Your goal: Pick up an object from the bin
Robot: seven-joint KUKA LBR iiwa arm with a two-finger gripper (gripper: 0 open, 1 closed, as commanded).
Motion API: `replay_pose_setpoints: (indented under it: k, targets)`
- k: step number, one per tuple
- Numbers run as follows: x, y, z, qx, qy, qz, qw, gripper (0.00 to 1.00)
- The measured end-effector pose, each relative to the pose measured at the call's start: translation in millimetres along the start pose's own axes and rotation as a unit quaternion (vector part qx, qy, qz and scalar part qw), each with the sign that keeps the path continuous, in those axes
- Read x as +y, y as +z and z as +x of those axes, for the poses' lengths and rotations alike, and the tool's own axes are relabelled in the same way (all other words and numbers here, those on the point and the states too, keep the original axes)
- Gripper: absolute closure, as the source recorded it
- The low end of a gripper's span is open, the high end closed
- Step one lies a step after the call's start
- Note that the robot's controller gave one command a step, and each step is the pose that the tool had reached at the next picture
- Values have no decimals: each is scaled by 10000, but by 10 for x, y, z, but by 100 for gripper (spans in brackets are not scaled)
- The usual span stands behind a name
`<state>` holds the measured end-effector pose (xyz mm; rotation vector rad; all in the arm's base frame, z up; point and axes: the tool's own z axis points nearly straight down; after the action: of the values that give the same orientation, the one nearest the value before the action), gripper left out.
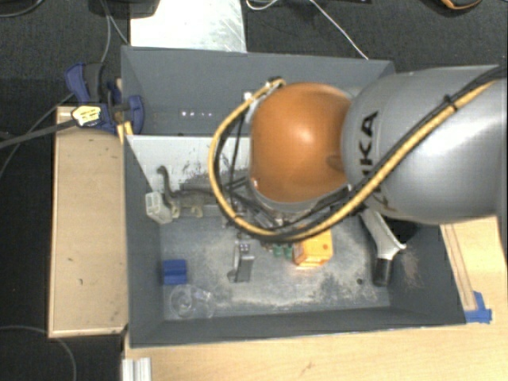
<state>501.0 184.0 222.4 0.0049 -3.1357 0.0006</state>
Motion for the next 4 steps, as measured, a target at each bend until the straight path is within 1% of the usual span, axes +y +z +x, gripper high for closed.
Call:
replay_pose_setpoints:
  k: [1, 2, 3, 4]
  targets:
    - [-12, -45, -19, -41, 29, -8, 10000, 0]
    - [-41, -685, 75, -18, 990, -5, 9951, 0]
    - [-204, -494, -270, -59, 81, -14, 9999, 0]
    - [-1038, -359, -39, -18, 800, 10, 9968, 0]
